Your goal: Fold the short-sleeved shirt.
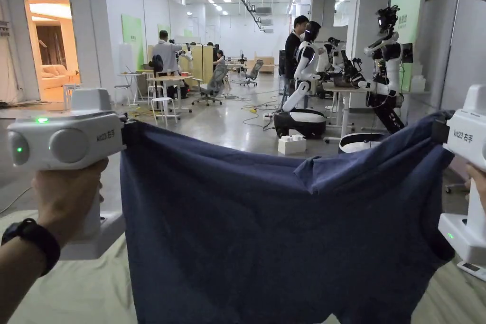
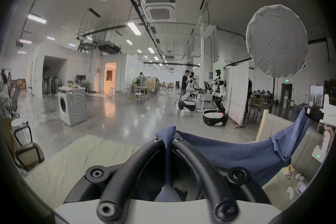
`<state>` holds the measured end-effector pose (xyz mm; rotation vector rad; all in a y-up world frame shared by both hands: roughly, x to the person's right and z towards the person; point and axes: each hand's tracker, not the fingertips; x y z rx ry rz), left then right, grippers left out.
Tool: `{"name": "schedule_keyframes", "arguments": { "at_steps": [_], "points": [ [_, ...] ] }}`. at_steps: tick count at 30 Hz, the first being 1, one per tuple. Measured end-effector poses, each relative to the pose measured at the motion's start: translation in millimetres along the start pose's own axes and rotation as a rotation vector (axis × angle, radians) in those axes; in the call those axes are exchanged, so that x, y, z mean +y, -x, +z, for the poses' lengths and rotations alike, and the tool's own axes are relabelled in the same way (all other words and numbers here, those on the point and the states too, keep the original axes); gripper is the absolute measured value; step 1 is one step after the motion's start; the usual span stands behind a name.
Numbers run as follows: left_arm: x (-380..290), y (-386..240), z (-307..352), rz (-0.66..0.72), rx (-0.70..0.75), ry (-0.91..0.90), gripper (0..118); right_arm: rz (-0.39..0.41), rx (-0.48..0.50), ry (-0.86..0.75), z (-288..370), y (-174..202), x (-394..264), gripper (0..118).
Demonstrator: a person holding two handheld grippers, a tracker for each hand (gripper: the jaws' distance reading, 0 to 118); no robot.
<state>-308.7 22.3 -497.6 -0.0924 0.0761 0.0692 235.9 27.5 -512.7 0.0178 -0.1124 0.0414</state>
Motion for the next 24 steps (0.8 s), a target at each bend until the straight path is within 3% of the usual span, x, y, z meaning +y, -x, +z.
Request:
{"name": "schedule_keyframes", "arguments": {
  "at_steps": [4, 7, 8, 9, 10, 13, 15, 17, 19, 24],
  "points": [
    [-57.0, 18.1, 25.7, 0.019, -0.044, 0.083, 4, 0.036, 0.056, 0.097, 32.5, -16.2, -48.4, 3],
    [-103.3, 34.8, 61.1, 0.101, -0.099, 0.126, 4, 0.024, 0.075, 0.167, 70.3, -30.6, -83.9, 3],
    [-121.7, 39.2, 77.6, 0.116, -0.130, 0.123, 4, -0.034, 0.088, 0.205, 89.9, -37.3, -100.9, 3],
    [-138.3, 42.6, 93.3, 0.102, -0.167, 0.138, 4, -0.018, 0.084, 0.158, 109.4, -42.8, -112.8, 3],
    [-153.1, 44.9, 108.8, 0.094, -0.176, 0.150, 4, -0.053, 0.108, 0.198, 126.7, -47.6, -129.0, 3],
    [-202.5, 53.4, 164.4, 0.149, -0.211, 0.223, 4, -0.032, 0.113, 0.224, 181.6, -62.8, -172.8, 3],
    [-231.0, 56.9, 200.6, 0.167, -0.216, 0.269, 4, -0.078, 0.098, 0.278, 222.6, -72.4, -205.3, 3],
    [-261.0, 67.5, 240.1, 0.150, -0.236, 0.196, 4, -0.163, 0.109, 0.311, 261.0, -87.2, -242.5, 3],
    [-280.6, 68.7, 274.6, 0.163, -0.235, 0.215, 4, -0.237, 0.175, 0.315, 299.6, -98.4, -268.3, 3],
    [-330.0, 83.8, 325.1, 0.195, -0.219, 0.347, 4, -0.227, 0.151, 0.483, 360.6, -105.4, -310.9, 3]
  ]
}}
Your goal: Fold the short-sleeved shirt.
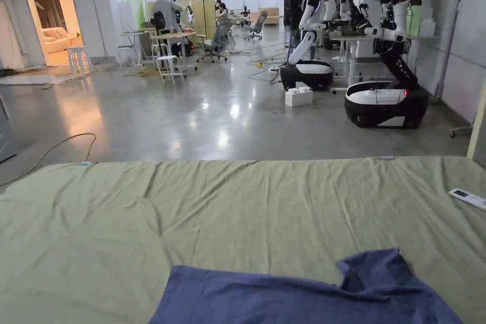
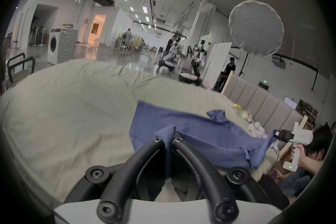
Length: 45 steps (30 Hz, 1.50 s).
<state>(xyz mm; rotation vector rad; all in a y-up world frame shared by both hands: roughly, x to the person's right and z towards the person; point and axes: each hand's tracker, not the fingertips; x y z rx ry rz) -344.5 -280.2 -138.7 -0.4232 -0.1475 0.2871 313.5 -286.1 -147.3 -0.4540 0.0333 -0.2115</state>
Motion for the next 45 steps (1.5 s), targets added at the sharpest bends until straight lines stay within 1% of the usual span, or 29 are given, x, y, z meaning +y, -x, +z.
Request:
{"name": "schedule_keyframes", "arguments": {
  "at_steps": [2, 4, 6, 7, 9, 12, 13, 14, 15, 16, 17, 18, 20, 22, 23, 24, 28, 30, 32, 33, 35, 36, 37, 38, 39, 40, 41, 43, 45],
  "points": [
    [-12.6, 10.6, 4.2, 0.021, -0.002, 0.052, 4, -0.006, -0.037, 0.035, 5.6, -6.0, -15.7, 3],
    [-23.3, 19.4, 5.9, -0.003, 0.007, 0.104, 4, -0.049, -0.051, 0.074, 9.1, -10.6, -28.1, 3],
    [-33.9, 28.6, 2.5, -0.011, 0.029, 0.166, 4, -0.049, -0.065, 0.112, 5.5, -15.4, -40.0, 3],
    [-38.4, 32.5, 0.1, -0.017, 0.023, 0.191, 4, -0.041, -0.073, 0.146, 3.4, -17.6, -45.1, 3],
    [-49.0, 35.0, -4.4, -0.017, 0.036, 0.254, 4, 0.014, -0.077, 0.205, -3.3, -17.0, -54.1, 3],
    [-63.5, 35.0, -11.4, -0.024, 0.032, 0.316, 5, 0.072, -0.107, 0.292, -15.7, -10.4, -64.8, 4],
    [-67.5, 35.1, -15.3, -0.030, 0.049, 0.345, 12, 0.103, -0.108, 0.298, -17.4, -7.8, -67.4, 7],
    [-72.2, 37.4, -18.4, -0.035, 0.076, 0.369, 26, 0.146, -0.114, 0.310, -19.2, -5.0, -69.6, 19],
    [-76.5, 39.1, -19.4, -0.028, 0.097, 0.376, 47, 0.167, -0.132, 0.307, -20.3, -6.0, -72.5, 44],
    [-79.1, 42.9, -18.0, -0.034, 0.132, 0.378, 75, 0.168, -0.150, 0.319, -20.9, -7.6, -74.0, 74],
    [-80.4, 45.4, -15.7, -0.031, 0.146, 0.382, 90, 0.162, -0.174, 0.336, -20.0, -9.8, -74.5, 79],
    [-79.8, 47.6, -10.1, -0.033, 0.155, 0.365, 95, 0.150, -0.195, 0.338, -16.1, -13.2, -74.3, 76],
    [-70.1, 48.4, 7.7, -0.036, 0.171, 0.303, 94, 0.150, -0.209, 0.281, -0.3, -20.3, -72.8, 75],
    [-53.3, 37.1, 25.0, -0.078, 0.204, 0.270, 94, 0.163, -0.273, 0.233, 18.7, -17.7, -63.1, 75],
    [-44.4, 27.9, 36.3, -0.118, 0.208, 0.217, 94, 0.155, -0.276, 0.188, 34.4, -10.4, -54.0, 75],
    [-33.6, 15.4, 49.8, -0.158, 0.206, 0.155, 94, 0.146, -0.242, 0.115, 50.5, -3.8, -45.8, 75],
    [4.9, -41.0, 99.9, -0.221, 0.215, -0.080, 94, 0.200, -0.188, -0.111, 107.7, 45.0, -10.5, 75],
    [19.2, -73.1, 123.7, -0.250, 0.213, -0.196, 94, 0.216, -0.189, -0.211, 130.7, 72.1, -1.0, 75],
    [27.9, -98.9, 137.1, -0.270, 0.212, -0.236, 93, 0.226, -0.133, -0.262, 140.2, 91.1, 4.5, 75],
    [31.0, -112.0, 143.6, -0.289, 0.212, -0.261, 92, 0.207, -0.115, -0.256, 144.1, 99.0, 4.4, 75],
    [31.3, -132.0, 155.8, -0.345, 0.208, -0.327, 78, 0.260, -0.078, -0.301, 151.1, 116.2, 8.5, 75],
    [32.0, -140.0, 159.5, -0.368, 0.218, -0.352, 67, 0.270, -0.046, -0.291, 152.3, 121.0, 10.1, 71],
    [32.0, -147.9, 164.7, -0.397, 0.220, -0.375, 49, 0.262, -0.033, -0.282, 154.7, 126.2, 10.5, 62],
    [31.5, -154.4, 169.2, -0.400, 0.216, -0.384, 39, 0.276, -0.031, -0.304, 158.3, 132.2, 12.1, 50],
    [31.6, -158.4, 172.5, -0.397, 0.208, -0.376, 29, 0.286, -0.020, -0.323, 160.2, 136.6, 14.8, 37],
    [32.3, -160.5, 173.4, -0.406, 0.194, -0.374, 17, 0.286, 0.001, -0.334, 161.8, 139.0, 16.1, 18],
    [32.0, -162.8, 174.8, -0.399, 0.187, -0.371, 11, 0.276, 0.018, -0.332, 163.0, 141.5, 16.8, 11],
    [30.2, -162.3, 175.7, -0.366, 0.148, -0.351, 2, 0.280, 0.031, -0.332, 163.5, 145.4, 19.1, 2],
    [27.2, -159.0, 173.5, -0.347, 0.139, -0.341, 0, 0.273, 0.038, -0.321, 162.2, 148.6, 18.9, 0]
  ]
}}
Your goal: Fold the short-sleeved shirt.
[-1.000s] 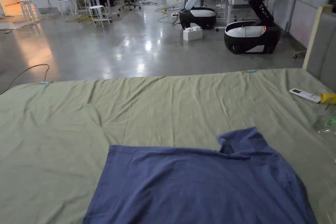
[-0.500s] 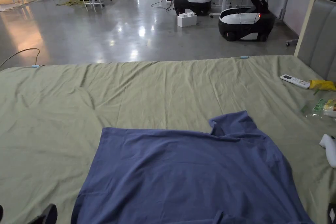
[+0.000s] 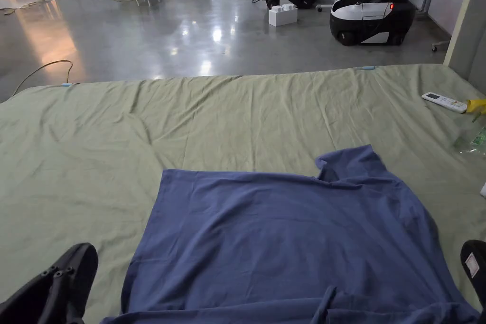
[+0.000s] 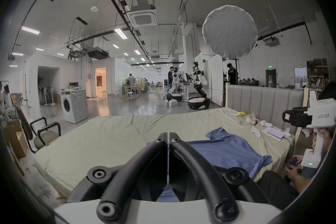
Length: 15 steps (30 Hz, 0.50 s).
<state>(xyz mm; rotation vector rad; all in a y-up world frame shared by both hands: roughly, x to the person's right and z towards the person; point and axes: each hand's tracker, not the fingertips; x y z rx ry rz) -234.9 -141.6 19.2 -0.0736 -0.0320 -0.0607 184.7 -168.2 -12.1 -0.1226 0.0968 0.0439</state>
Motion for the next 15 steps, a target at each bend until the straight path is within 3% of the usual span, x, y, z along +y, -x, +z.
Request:
{"name": "schedule_keyframes", "arguments": {
  "at_steps": [6, 7, 10, 12, 15],
  "points": [
    [-4.4, 3.6, -3.1, -0.030, 0.005, 0.039, 0, 0.006, 0.015, -0.015, -5.4, 3.2, 2.5, 0],
    [-4.8, 4.9, -4.6, -0.021, 0.000, 0.039, 0, -0.037, 0.007, 0.034, -7.0, 2.7, -1.7, 0],
    [-7.2, 10.9, -10.5, -0.020, 0.002, 0.051, 0, -0.016, 0.016, 0.006, -7.3, 2.2, -0.5, 0],
    [-7.3, 21.2, -19.8, -0.070, 0.056, 0.130, 0, -0.023, 0.017, 0.017, -8.0, 1.3, -2.6, 0],
    [-22.1, 56.6, -37.9, 0.076, 0.031, 0.253, 0, -0.012, 0.017, 0.048, -10.6, 2.2, -8.2, 0]
  ]
}}
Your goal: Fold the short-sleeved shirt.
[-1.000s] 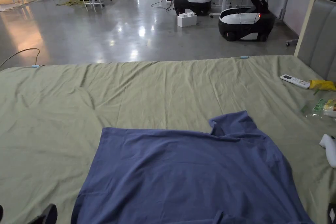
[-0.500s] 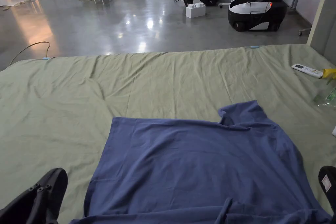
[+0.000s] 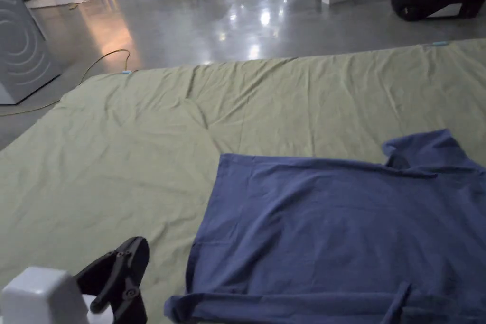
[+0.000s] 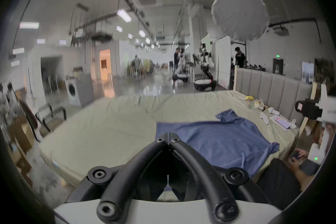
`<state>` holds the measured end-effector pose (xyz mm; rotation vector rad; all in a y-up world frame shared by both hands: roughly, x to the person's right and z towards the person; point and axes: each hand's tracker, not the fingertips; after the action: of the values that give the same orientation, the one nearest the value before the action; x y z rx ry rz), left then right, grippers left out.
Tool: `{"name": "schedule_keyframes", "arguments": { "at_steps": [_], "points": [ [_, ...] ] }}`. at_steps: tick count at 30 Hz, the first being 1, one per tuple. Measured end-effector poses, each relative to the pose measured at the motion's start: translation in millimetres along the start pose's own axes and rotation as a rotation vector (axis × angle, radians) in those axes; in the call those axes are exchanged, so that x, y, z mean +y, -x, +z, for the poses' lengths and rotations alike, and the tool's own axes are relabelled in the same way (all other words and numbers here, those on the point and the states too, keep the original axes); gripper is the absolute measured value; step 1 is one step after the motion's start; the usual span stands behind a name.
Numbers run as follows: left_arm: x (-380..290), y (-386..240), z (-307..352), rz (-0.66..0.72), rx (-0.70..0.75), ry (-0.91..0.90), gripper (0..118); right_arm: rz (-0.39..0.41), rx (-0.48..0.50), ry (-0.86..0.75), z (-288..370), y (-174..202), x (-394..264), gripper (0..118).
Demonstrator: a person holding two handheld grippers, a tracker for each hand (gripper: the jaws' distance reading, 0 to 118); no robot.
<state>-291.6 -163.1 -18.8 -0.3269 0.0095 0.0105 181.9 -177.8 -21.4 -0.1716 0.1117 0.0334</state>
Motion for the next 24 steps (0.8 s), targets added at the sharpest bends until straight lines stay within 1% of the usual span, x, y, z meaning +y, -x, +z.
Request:
{"name": "schedule_keyframes", "arguments": {
  "at_steps": [1, 2, 3, 4, 5, 6, 8, 10, 13, 14, 15, 16, 17, 19, 21, 22, 23, 24],
  "points": [
    [-7.1, 11.2, -10.2, 0.029, -0.018, 0.044, 1, 0.000, 0.000, 0.013, -2.1, -0.2, -2.8, 0],
    [-18.9, 21.9, -21.6, 0.038, -0.008, 0.072, 8, -0.009, 0.000, 0.031, -5.0, -0.2, -6.6, 0],
    [-34.2, 31.2, -34.7, 0.030, -0.012, 0.103, 21, -0.025, -0.002, 0.052, -7.1, 0.1, -10.7, 0],
    [-47.7, 38.9, -47.4, 0.016, -0.016, 0.152, 45, -0.041, -0.002, 0.072, -9.5, 0.4, -14.4, 0],
    [-63.9, 46.4, -61.6, 0.022, -0.012, 0.197, 59, -0.046, 0.001, 0.087, -12.1, 0.7, -17.1, 0],
    [-79.2, 52.9, -75.7, 0.032, -0.012, 0.249, 64, -0.046, 0.000, 0.095, -14.3, 1.2, -19.5, 0],
    [-107.6, 65.4, -99.8, 0.108, -0.068, 0.313, 64, -0.047, -0.005, 0.121, -18.3, 2.5, -23.6, 0],
    [-132.1, 74.5, -124.2, 0.148, -0.087, 0.371, 64, -0.060, -0.010, 0.143, -21.7, 1.7, -26.2, 0],
    [-149.4, 76.0, -149.4, 0.074, -0.051, 0.465, 63, -0.121, -0.009, 0.173, -18.0, -16.6, -47.9, 0],
    [-152.6, 76.6, -154.9, 0.072, -0.057, 0.471, 55, -0.116, -0.018, 0.169, -17.5, -18.6, -49.7, 0],
    [-153.5, 79.4, -158.7, 0.104, -0.078, 0.478, 41, -0.108, -0.029, 0.172, -19.0, -19.4, -51.4, 0],
    [-154.9, 78.5, -160.7, 0.157, -0.126, 0.491, 29, -0.091, -0.044, 0.174, -18.6, -20.6, -52.5, 0],
    [-156.4, 74.9, -161.9, 0.190, -0.128, 0.470, 30, -0.070, -0.061, 0.174, -17.0, -21.9, -53.7, 0],
    [-159.0, 68.5, -167.9, 0.139, -0.094, 0.490, 29, -0.064, -0.066, 0.179, -16.0, -21.1, -52.3, 0],
    [-163.0, 64.5, -173.0, 0.123, -0.109, 0.516, 29, -0.069, -0.075, 0.189, -14.1, -25.1, -54.4, 0],
    [-163.8, 63.0, -173.9, 0.117, -0.124, 0.517, 27, -0.070, -0.084, 0.193, -12.8, -27.9, -56.1, 0],
    [-164.1, 61.0, -176.8, 0.113, -0.134, 0.528, 18, -0.067, -0.093, 0.198, -13.2, -26.0, -52.8, 0],
    [-162.8, 59.0, -179.6, 0.116, -0.136, 0.545, 12, -0.072, -0.107, 0.200, -12.6, -26.8, -52.4, 0]
  ]
}}
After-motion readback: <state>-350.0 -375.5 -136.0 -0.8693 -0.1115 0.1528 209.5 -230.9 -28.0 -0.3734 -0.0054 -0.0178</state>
